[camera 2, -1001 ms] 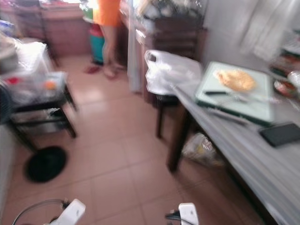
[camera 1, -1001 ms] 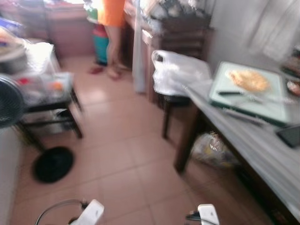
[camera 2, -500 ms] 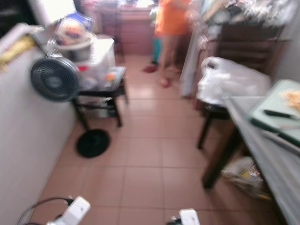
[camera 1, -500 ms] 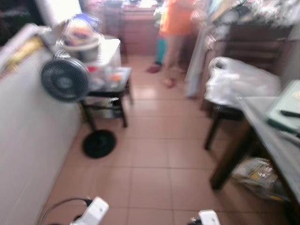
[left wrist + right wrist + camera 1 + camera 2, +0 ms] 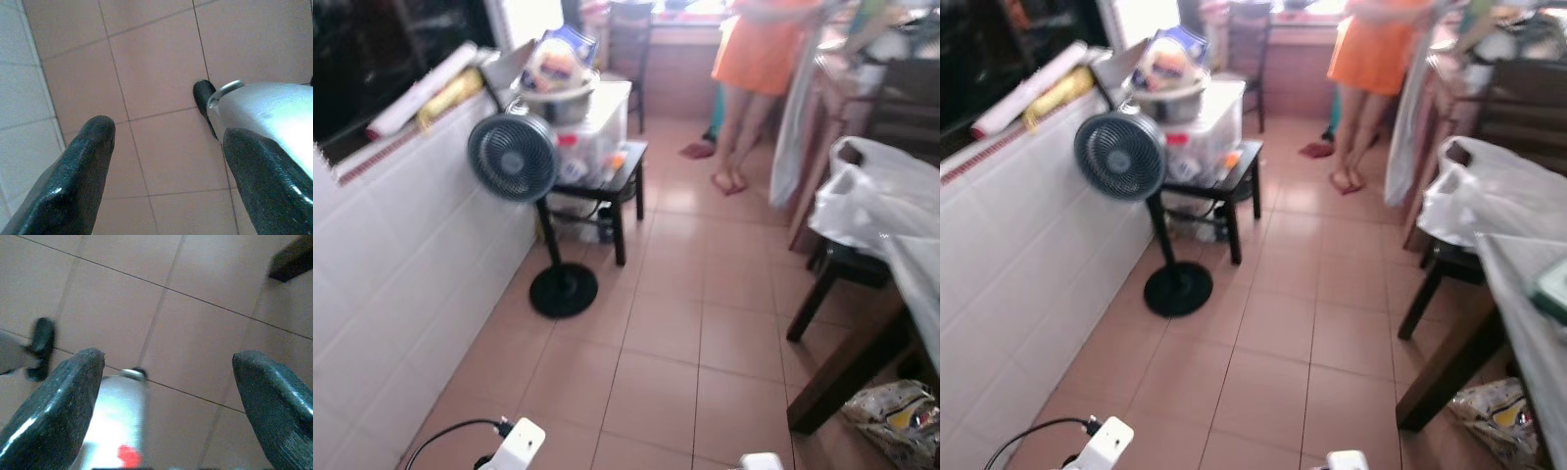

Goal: Setting the table

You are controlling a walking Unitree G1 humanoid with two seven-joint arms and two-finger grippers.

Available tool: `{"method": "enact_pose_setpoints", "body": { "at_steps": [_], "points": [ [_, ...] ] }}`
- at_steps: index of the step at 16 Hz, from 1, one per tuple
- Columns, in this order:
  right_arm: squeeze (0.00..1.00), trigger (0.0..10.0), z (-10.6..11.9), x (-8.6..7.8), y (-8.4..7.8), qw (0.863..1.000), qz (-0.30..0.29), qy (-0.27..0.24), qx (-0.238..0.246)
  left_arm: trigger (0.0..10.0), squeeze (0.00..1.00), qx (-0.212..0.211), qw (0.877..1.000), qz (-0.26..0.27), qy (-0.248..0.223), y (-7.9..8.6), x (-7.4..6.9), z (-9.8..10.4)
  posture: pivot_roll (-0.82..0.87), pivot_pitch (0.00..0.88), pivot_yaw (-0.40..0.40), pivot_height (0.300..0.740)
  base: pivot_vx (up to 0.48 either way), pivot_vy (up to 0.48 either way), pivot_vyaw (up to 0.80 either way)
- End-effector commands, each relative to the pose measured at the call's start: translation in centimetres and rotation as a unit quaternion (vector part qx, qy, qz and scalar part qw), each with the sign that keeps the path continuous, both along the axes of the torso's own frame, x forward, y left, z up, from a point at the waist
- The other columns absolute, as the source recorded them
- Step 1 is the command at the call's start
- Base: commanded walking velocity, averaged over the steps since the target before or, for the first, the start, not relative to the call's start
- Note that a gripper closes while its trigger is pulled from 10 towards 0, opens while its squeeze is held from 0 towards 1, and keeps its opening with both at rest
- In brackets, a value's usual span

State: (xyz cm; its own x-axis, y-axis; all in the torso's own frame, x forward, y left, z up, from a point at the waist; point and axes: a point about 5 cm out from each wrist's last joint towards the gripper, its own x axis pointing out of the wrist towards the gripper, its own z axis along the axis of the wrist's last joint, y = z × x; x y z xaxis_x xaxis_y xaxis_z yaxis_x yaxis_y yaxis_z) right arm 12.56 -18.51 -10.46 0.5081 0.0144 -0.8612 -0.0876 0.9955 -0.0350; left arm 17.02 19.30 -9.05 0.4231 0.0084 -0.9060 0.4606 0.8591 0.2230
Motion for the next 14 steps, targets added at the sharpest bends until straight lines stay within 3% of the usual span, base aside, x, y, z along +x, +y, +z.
{"method": "enact_pose_setpoints", "body": {
  "at_steps": [1,14],
  "points": [
    [0.0,10.0,0.11,0.74,1.33,1.0,0.013,-0.009,0.011,10.0,0.0,0.008,1.0,0.011,-0.002,0.79,0.09,0.15,0.09,0.0,-0.031,0.74,0.0,0.319,0.0],
    [0.0,10.0,0.22,0.89,1.01,0.999,0.031,-0.013,0.002,10.0,0.0,0.006,1.0,0.002,-0.005,0.5,0.42,0.25,0.08,0.0,-0.028,0.74,0.0,0.398,0.0]
  ]
}}
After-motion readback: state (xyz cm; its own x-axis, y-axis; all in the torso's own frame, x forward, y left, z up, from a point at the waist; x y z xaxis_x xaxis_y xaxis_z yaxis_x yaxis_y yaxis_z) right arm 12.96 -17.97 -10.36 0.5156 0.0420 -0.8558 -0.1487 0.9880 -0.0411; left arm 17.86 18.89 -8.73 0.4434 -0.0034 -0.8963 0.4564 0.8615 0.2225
